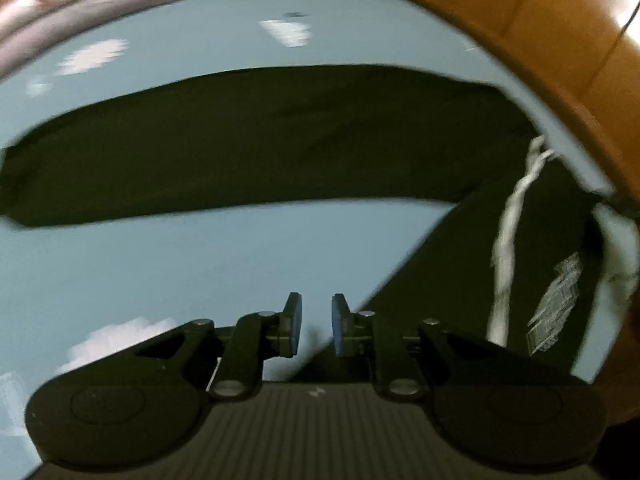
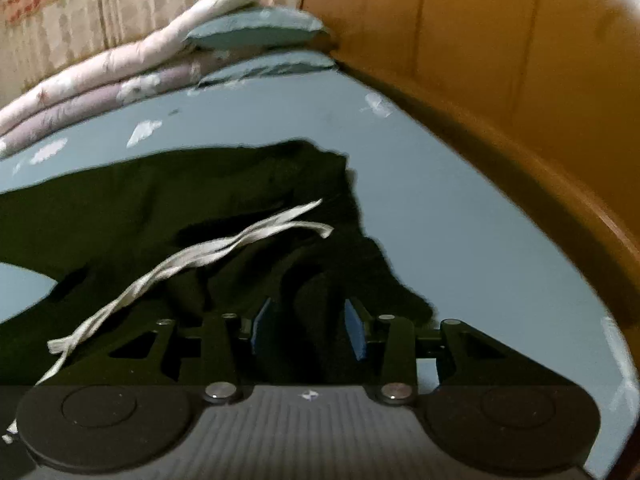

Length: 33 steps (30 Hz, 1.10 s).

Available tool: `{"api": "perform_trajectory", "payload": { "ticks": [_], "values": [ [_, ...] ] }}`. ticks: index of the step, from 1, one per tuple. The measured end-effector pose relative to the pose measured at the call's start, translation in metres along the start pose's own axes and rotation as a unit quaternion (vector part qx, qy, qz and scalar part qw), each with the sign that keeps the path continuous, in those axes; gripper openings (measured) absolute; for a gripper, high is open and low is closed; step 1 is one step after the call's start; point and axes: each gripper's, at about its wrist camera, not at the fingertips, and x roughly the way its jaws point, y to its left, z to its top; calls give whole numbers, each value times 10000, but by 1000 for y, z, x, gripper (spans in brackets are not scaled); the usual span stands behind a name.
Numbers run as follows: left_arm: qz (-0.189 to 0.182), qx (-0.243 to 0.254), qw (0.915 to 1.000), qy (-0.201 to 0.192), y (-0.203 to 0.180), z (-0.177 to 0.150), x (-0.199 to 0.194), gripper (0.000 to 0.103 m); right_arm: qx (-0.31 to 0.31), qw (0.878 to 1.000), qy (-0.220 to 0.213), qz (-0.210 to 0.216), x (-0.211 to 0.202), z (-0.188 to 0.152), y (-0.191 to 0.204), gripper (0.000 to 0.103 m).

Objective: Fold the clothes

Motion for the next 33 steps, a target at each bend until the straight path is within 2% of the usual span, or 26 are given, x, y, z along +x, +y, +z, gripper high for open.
{"api": "perform_trajectory", "payload": {
  "ticks": [2, 6, 9, 11, 13, 15, 20, 21, 22, 23, 25, 28, 31, 33],
  "values": [
    [-410, -142, 9990, -43, -16, 13, 27, 19, -59, 9998, 152, -64, 16, -4, 2, 44],
    [-749, -564, 9956, 39, -30, 33, 79, 18, -315, 9988, 164, -323, 24, -12, 8, 44],
    [-1351, -1459, 9800, 18, -19, 34, 106, 23, -277, 9989, 139, -354, 18, -15, 12, 46],
    [-1694, -2024, 9645, 40, -12, 32, 117, 42, -217, 9991, 121, -344, 16, -17, 12, 46],
    [-1955, -2435, 9500, 38, -7, 28, 128, 49, -94, 9995, 88, -302, 13, -20, 11, 47],
    [-2040, -2595, 9439, -5, -7, 28, 134, 50, 2, 9996, 69, -275, 11, -21, 10, 47],
    [-2082, -2762, 9378, -293, -12, 34, 148, 50, 37, 9997, 22, -256, 6, -19, 16, 48],
    [-2049, -2789, 9375, -370, -14, 34, 149, 49, 22, 9997, -6, -237, 3, -18, 18, 48],
    [-2017, -2815, 9371, -447, -15, 34, 150, 43, -6, 9998, -53, -209, -1, -17, 21, 48],
    [-1919, -2798, 9393, -507, -16, 35, 149, 26, -41, 9998, -103, -178, -5, -16, 25, 48],
    [-1528, -2625, 9508, -605, -18, 36, 145, 3, -149, 9997, -195, -87, -13, -11, 34, 48],
    [-1455, -2641, 9494, -880, -10, 37, 132, 3, -387, 9985, -282, 281, -21, -4, 54, 48],
    [-1457, -2619, 9479, -1081, -4, 44, 120, 3, -715, 9931, -249, 892, -16, 4, 82, 47],
    [-1471, -2558, 9490, -1111, -2, 50, 116, 3, -941, 9868, -137, 1312, -3, 11, 106, 42]
  ]
}}
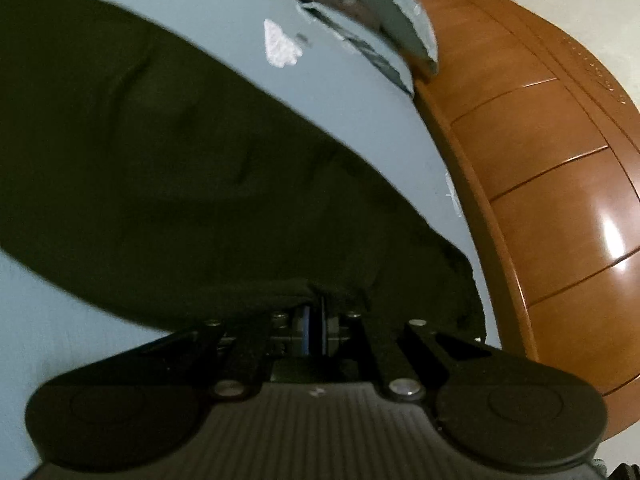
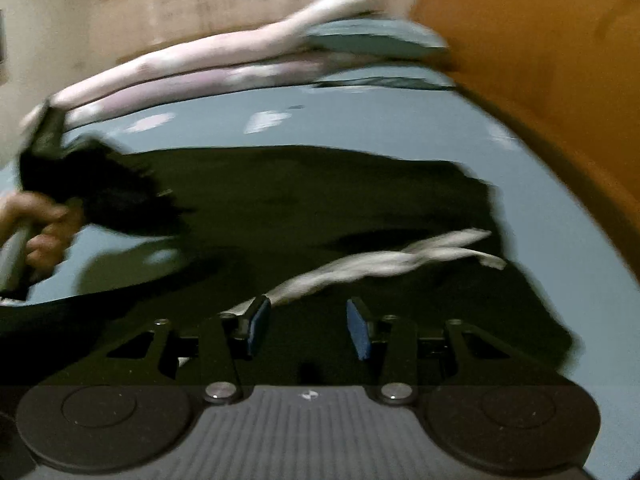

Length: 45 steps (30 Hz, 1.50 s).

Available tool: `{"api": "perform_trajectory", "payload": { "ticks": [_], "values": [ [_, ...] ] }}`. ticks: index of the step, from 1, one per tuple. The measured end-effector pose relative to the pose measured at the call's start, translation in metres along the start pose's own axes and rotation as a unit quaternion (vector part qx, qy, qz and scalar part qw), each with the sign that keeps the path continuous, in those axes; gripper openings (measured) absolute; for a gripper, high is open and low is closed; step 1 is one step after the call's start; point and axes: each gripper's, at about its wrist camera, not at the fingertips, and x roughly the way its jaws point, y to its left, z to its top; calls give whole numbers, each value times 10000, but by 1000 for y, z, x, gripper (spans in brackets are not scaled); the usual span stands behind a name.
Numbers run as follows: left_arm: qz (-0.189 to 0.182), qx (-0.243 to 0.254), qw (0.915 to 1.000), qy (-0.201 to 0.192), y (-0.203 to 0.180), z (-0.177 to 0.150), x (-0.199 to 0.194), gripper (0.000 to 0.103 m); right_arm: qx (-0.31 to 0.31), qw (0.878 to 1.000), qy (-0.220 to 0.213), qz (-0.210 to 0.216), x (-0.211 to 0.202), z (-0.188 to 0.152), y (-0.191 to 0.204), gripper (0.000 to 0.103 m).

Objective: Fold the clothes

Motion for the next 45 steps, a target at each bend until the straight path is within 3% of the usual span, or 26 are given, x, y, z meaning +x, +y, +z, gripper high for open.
{"api": "perform_trajectory", "payload": {
  "ticks": [1, 3, 7, 11, 13, 15, 17, 18, 24, 27, 29, 30, 32, 37, 42, 45],
  "values": [
    [6, 22, 10000, 3, -1, 2, 0, 3, -75, 9998, 57, 195, 11, 4, 8, 33],
    [41, 53, 10000, 6, -2, 5, 4, 3, -136, 9984, 186, 507, 37, 13, 24, 24],
    [102, 44, 9999, -5, -1, 9, 8, 3, 16, 9952, 598, 769, 89, 21, 41, 25],
    [111, 26, 9999, -23, 1, 13, 9, 3, 273, 9933, 484, 1013, 107, 29, 45, 36],
    [35, -13, 10000, 32, 2, 12, 9, 5, 347, 9919, 477, 1122, 98, 30, 41, 36],
    [-60, 15, 9999, 93, 2, 7, 6, 16, 421, 9915, 399, 1163, 81, 26, 36, 36],
    [-173, 67, 9997, 154, 1, 0, 6, 36, 530, 9920, 306, 1107, 62, 19, 30, 36],
    [-247, 102, 9994, 204, 0, -4, 8, 38, 600, 9921, 270, 1066, 56, 16, 27, 36],
    [-487, 96, 9972, 566, -6, -20, 38, 38, 798, 9919, 257, 951, 34, 4, 28, 36],
    [-928, 169, 9934, 652, -14, -27, 42, 33, 754, 9929, 284, 874, 33, 3, 29, 36],
    [-1120, 417, 9910, 603, -21, -32, 37, 23, 707, 9938, 312, 793, 35, 3, 30, 36],
    [-1097, 490, 9910, 595, -23, -34, 34, 22, 686, 9943, 319, 757, 36, 3, 31, 36],
    [-1004, 511, 9918, 599, -20, -38, 30, 8, 655, 9949, 307, 710, 37, 3, 31, 36],
    [-692, 506, 9936, 738, -7, -49, 25, 9, 609, 9961, 292, 563, 37, 4, 24, 35],
    [-319, 980, 9922, 704, -11, -48, -3, 15, 732, 9971, 13, 196, 23, 21, -18, 38],
    [239, 1818, 9806, 686, -27, -55, -20, 30, 738, 9969, -94, -238, 19, 35, -62, 40]
  ]
}}
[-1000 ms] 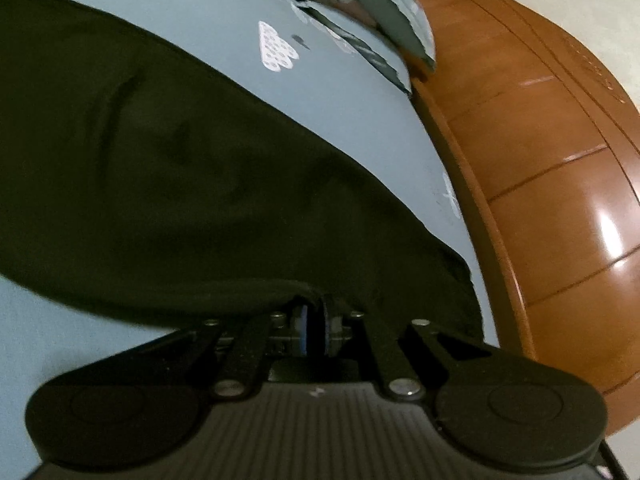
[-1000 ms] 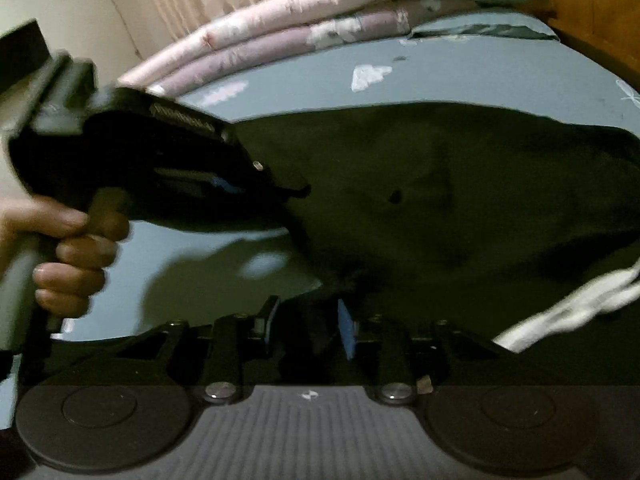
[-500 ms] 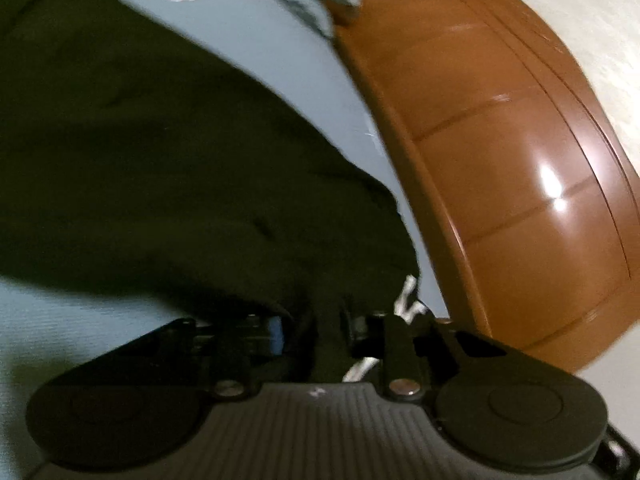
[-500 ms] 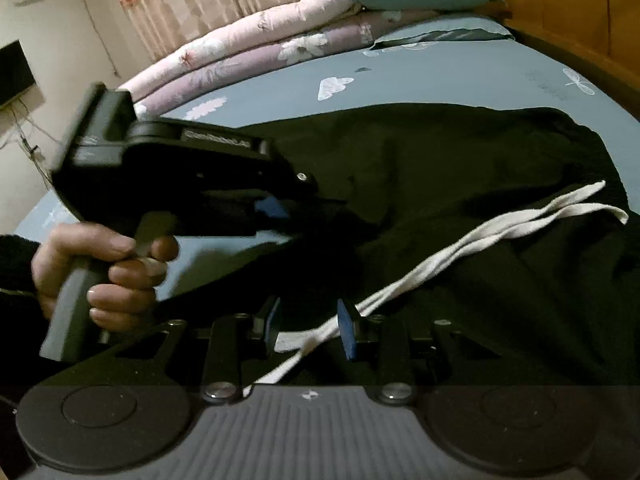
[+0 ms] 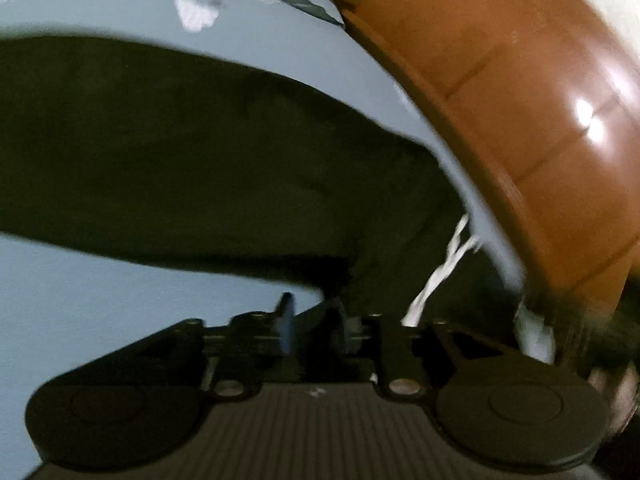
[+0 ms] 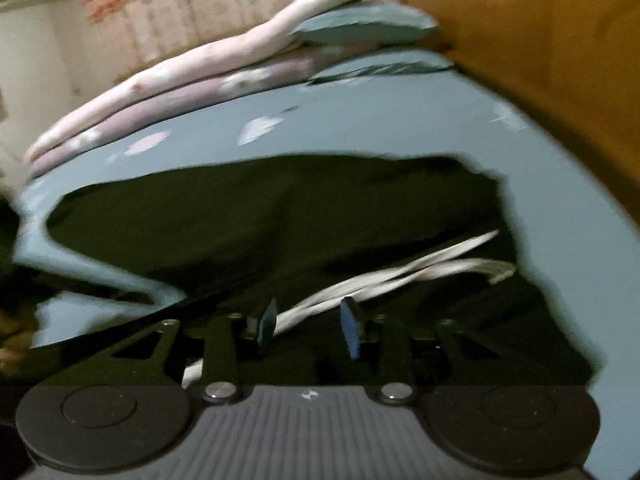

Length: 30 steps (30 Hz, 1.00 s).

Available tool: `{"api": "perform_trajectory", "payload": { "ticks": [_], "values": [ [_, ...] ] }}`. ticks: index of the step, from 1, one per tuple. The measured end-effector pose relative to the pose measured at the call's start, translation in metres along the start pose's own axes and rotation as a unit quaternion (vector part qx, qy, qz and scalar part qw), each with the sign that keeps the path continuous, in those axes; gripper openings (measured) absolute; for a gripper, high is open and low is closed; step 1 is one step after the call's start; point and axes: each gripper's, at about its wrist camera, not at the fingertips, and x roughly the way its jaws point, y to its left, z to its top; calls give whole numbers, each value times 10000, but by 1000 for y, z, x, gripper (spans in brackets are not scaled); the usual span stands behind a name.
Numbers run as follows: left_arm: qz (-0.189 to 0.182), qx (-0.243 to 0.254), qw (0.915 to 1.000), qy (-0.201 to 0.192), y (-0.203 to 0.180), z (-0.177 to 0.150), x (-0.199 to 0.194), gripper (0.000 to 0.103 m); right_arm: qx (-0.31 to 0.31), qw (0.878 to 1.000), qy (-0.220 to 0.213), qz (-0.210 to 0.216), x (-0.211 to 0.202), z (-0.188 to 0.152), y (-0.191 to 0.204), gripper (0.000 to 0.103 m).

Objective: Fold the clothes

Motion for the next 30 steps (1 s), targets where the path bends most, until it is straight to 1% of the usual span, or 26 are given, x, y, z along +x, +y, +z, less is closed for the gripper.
{"api": "perform_trajectory", "payload": {
  "ticks": [1, 3, 4, 5, 6, 9, 11, 14, 16, 17, 19, 20, 21, 22, 25, 27, 28, 30],
  "values": [
    [129, 214, 9997, 25, -6, -2, -4, 33, 50, 9999, -31, -109, 3, 8, -17, 41],
    [303, 509, 9982, -13, -16, -8, -13, 34, 155, 9994, -78, -303, 12, 24, -51, 42],
    [400, 616, 9973, -62, -20, -11, -16, 36, 222, 9992, -65, -335, 22, 31, -68, 50],
    [472, 667, 9966, -102, -24, -12, -18, 39, 288, 9989, -52, -366, 33, 39, -85, 54],
    [515, 658, 9964, -129, -27, -14, -19, 39, 359, 9985, -22, -404, 45, 45, -100, 57],
    [584, 484, 9969, -196, -30, -18, -24, 39, 597, 9968, 156, -511, 88, 54, -135, 57],
    [652, 435, 9966, -237, -34, -22, -28, 39, 706, 9969, 141, -325, 104, 55, -146, 58],
    [752, 454, 9959, -229, -35, -29, -39, 42, 772, 9969, 71, -160, 119, 58, -149, 60],
    [880, 517, 9945, -239, -34, -35, -45, 44, 881, 9960, 102, -58, 124, 61, -148, 47],
    [946, 538, 9937, -252, -34, -37, -46, 45, 912, 9958, 105, -67, 124, 62, -148, 45],
    [1016, 501, 9933, -243, -33, -39, -48, 45, 937, 9955, 59, -160, 121, 63, -146, 32],
    [1023, 474, 9933, -251, -33, -40, -48, 45, 929, 9954, 18, -215, 118, 64, -145, 27],
    [1028, 456, 9933, -259, -33, -40, -49, 45, 876, 9957, -57, -290, 112, 67, -145, 19],
    [1026, 457, 9933, -263, -34, -40, -49, 45, 839, 9957, -122, -369, 106, 70, -145, 16],
    [1028, 495, 9931, -265, -36, -40, -47, 45, 741, 9948, -147, -688, 103, 77, -148, 16],
    [1069, 533, 9925, -269, -38, -40, -46, 45, 569, 9942, 49, -908, 114, 77, -146, 17],
    [1084, 545, 9923, -267, -38, -40, -46, 45, 508, 9938, 98, -986, 119, 76, -144, 21],
    [1100, 546, 9921, -271, -37, -40, -46, 45, 531, 9928, 141, -1068, 122, 77, -143, 27]
  ]
}}
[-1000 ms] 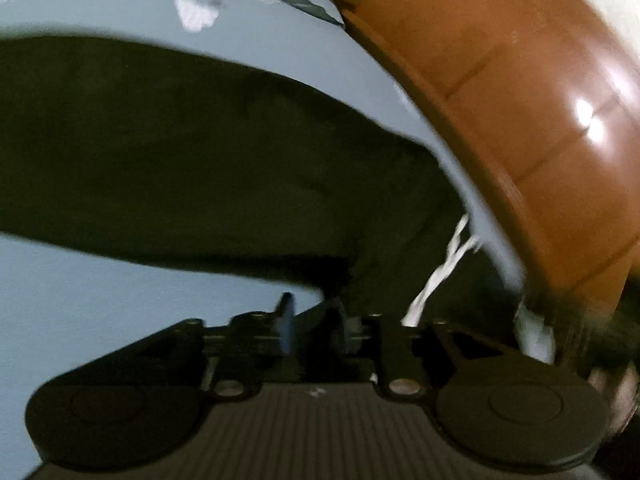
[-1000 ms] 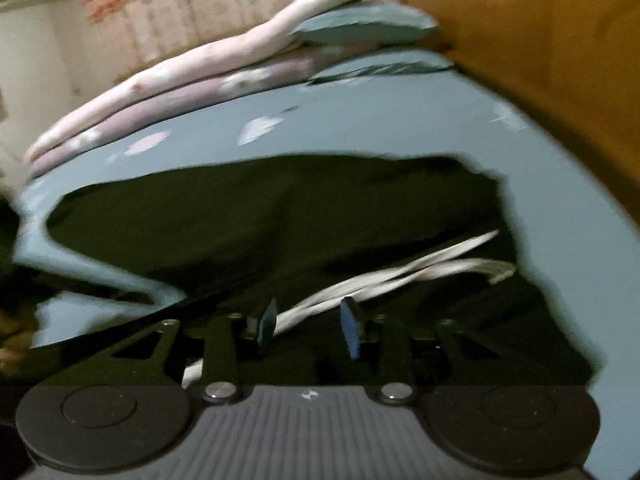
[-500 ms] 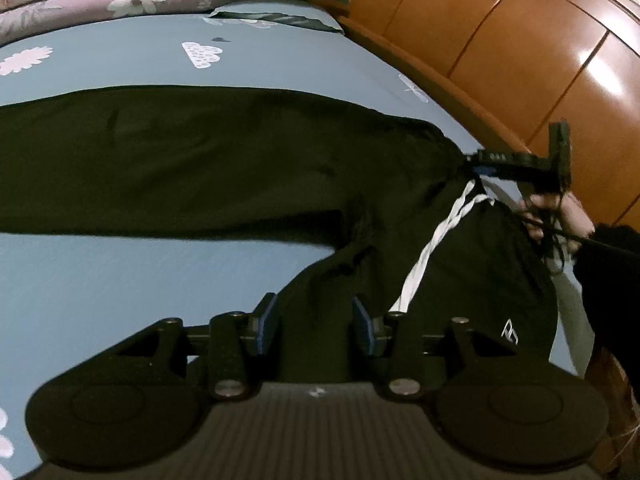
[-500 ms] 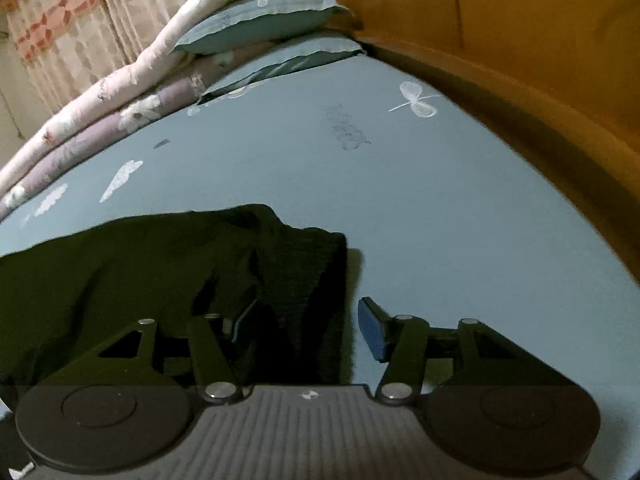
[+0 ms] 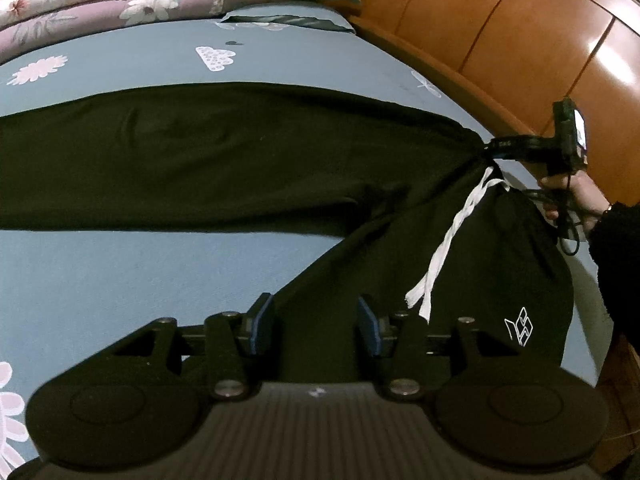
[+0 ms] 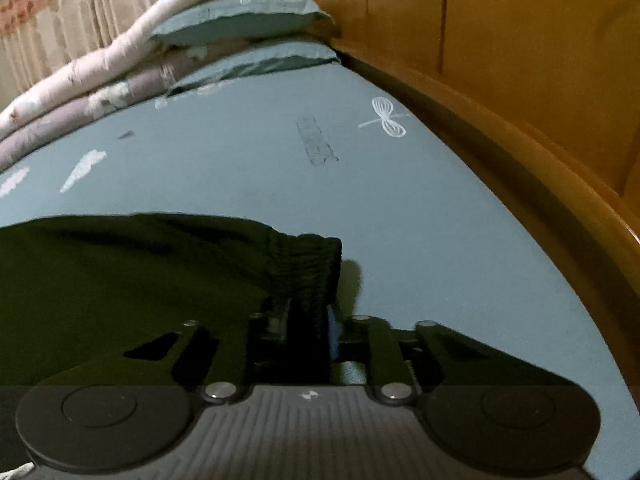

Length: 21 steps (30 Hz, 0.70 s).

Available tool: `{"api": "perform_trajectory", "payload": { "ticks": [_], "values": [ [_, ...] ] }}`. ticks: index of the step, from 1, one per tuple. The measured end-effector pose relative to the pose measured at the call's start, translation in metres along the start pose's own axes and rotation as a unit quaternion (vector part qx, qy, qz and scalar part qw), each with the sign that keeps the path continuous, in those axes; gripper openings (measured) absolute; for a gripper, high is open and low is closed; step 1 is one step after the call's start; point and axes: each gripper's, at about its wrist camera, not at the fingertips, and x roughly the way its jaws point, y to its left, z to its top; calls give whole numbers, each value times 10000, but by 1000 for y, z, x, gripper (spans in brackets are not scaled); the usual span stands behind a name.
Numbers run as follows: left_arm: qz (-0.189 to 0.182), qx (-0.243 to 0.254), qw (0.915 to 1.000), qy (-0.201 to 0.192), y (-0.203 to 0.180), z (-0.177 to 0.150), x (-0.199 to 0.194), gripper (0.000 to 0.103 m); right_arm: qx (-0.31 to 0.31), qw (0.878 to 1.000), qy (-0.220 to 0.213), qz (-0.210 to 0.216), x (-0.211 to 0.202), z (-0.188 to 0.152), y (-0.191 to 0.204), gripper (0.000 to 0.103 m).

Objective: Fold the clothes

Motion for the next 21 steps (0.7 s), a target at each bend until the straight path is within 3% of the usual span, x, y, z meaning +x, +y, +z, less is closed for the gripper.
{"api": "perform_trajectory", "payload": {
  "ticks": [1, 4, 7, 10, 17, 21],
  "values": [
    [9, -2, 10000, -3, 0, 0, -1, 45, 56, 10000, -49, -60, -4, 2, 0, 35],
    [86, -15, 10000, -22, 3, -2, -3, 46, -20, 9983, -341, -474, -30, 6, 9, 41],
    [161, 0, 9999, -32, 4, -3, -5, 47, -263, 9980, -541, -189, -58, 4, 30, 48],
    [109, 21, 9999, 10, 2, -2, -4, 47, -714, 9958, -429, 381, -66, -5, 62, 50],
    [125, 159, 9998, 92, -7, -6, 3, 51, -1465, 9867, 66, 704, -8, -19, 122, 50],
    [250, 204, 9994, 80, -7, -11, -8, 51, -1018, 9932, 293, 476, 25, -6, 114, 50]
  ]
}}
